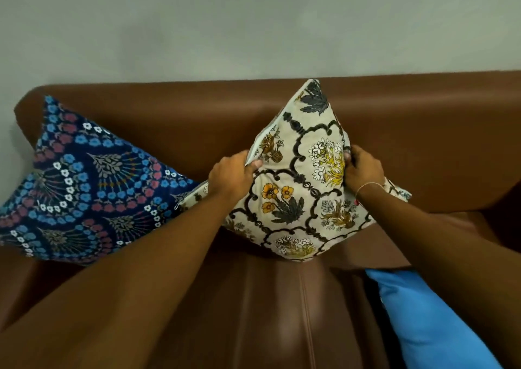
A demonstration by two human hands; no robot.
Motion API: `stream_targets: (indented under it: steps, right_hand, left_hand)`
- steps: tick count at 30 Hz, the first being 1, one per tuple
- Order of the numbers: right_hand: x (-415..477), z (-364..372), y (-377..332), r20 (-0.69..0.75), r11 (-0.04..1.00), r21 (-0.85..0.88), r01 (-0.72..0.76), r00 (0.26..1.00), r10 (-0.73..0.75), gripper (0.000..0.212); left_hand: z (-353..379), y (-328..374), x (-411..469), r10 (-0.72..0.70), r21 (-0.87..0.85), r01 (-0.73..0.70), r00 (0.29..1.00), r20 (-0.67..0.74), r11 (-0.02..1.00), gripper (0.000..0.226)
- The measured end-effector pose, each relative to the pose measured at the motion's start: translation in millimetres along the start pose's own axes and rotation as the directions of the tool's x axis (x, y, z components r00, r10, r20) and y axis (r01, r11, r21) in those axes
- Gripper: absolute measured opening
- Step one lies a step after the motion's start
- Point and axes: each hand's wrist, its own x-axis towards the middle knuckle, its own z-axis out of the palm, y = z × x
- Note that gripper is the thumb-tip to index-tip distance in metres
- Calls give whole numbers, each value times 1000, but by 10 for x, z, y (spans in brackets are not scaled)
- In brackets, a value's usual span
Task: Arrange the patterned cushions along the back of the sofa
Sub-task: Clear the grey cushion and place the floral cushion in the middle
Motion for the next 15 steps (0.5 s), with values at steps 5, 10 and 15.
stream_targets:
  steps: [5,10,15]
  right_hand:
    - [-72,205,129,49,987,-151,-49,997,57,18]
    - [-124,-24,259,-12,997,23,-76,997,77,34]
    - [-339,-532,561,-113,987,125,97,990,-83,48]
  left_hand:
    - [295,-27,-68,-12,38,13,999,-36,999,46]
    - [224,-10,-239,24,-86,-39,985,-172,996,57]
    - [176,219,-533,161,22,-167,897,-411,986,51]
